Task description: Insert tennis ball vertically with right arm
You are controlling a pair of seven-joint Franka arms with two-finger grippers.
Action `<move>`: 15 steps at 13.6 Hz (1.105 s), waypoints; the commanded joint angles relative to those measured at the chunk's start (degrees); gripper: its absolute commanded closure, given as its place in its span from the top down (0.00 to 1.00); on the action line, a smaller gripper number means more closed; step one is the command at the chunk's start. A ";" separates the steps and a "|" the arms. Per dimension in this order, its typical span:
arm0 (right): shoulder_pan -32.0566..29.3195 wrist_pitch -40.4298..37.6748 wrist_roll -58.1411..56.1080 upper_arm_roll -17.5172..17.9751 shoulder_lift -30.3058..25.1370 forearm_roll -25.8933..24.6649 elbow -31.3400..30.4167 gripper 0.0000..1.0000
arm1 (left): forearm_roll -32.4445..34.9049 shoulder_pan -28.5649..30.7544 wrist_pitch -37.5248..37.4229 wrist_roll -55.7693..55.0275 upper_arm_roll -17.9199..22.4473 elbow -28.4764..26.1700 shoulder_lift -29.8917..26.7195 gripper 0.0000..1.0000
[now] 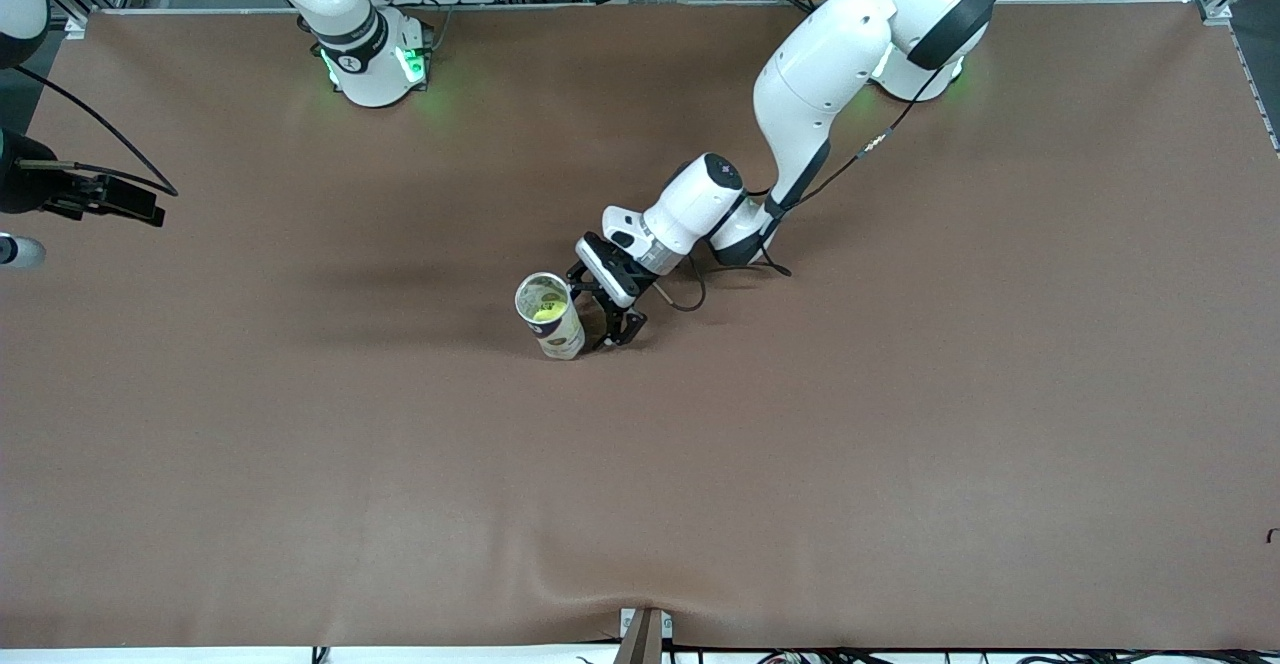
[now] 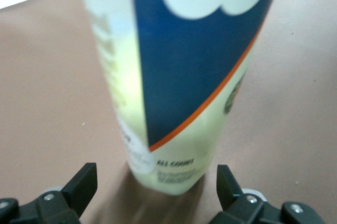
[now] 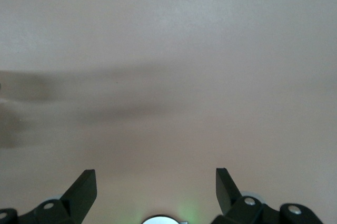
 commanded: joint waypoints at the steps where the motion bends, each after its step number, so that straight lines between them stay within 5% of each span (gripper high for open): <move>1: 1.93 -1.97 -0.66 -1.31 1.34 -0.31 5.75 1.00 | -1.30 0.41 0.16 -0.52 0.00 -3.37 -2.55 1.00; 3: 3.42 -6.81 -0.74 -2.62 4.42 -0.49 12.09 1.00 | -1.30 0.40 0.16 -0.61 0.00 -3.37 -2.55 1.00; 7: 6.50 -9.38 -2.85 -4.57 3.56 -0.49 14.40 1.00 | -1.30 0.67 0.07 -0.70 0.00 -4.77 -2.90 1.00; 15: 5.71 -2.78 -2.59 -4.39 -3.03 0.31 4.56 1.00 | -1.30 4.00 -2.65 -0.70 0.00 -13.56 -10.97 1.00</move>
